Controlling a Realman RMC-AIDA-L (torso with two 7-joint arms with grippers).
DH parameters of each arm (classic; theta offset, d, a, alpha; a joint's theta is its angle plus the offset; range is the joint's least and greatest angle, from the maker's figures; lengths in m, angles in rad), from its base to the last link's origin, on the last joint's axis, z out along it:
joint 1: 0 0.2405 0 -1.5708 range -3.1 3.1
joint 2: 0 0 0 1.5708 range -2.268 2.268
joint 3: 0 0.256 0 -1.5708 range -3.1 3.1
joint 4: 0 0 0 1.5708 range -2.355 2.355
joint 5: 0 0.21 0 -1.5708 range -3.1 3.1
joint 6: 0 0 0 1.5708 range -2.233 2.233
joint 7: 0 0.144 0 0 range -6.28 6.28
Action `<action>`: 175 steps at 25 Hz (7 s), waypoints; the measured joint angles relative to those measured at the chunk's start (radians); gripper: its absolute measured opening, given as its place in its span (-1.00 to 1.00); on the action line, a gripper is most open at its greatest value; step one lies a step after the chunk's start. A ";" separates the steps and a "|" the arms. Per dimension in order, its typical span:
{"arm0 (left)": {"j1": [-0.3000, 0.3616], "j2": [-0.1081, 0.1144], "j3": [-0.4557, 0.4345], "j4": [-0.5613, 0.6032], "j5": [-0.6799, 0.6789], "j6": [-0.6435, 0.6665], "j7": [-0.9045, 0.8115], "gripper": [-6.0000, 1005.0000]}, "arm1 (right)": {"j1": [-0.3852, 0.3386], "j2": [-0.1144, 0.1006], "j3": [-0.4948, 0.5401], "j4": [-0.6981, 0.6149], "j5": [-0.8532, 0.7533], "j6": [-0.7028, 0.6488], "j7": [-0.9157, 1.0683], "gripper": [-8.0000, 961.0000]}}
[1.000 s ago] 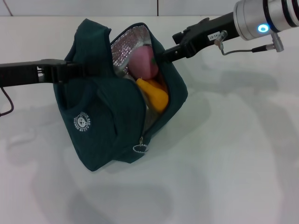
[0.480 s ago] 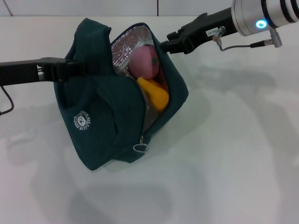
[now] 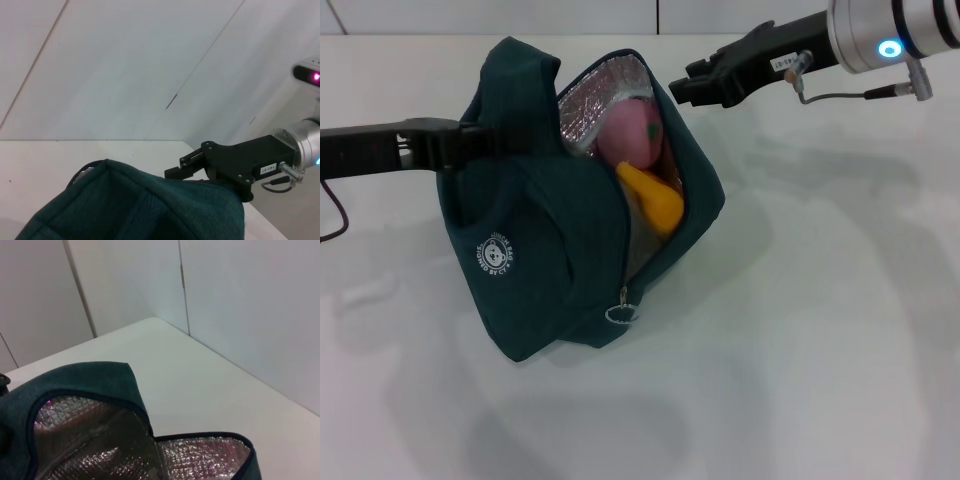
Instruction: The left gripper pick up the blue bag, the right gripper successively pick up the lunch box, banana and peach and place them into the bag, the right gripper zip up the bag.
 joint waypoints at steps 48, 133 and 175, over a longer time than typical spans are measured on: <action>0.028 -0.006 0.000 -0.055 -0.026 0.000 0.050 -0.91 | 0.029 0.010 -0.189 0.121 0.149 0.173 0.023 0.68; -0.106 -0.026 -0.015 -0.411 -0.041 -0.064 0.075 -0.91 | -0.403 -0.004 0.032 -0.439 0.244 -0.114 -0.181 -0.93; -0.092 -0.026 -0.023 -0.417 -0.039 -0.088 0.081 -0.90 | -0.481 -0.009 0.297 -0.261 0.553 -0.563 -0.598 0.81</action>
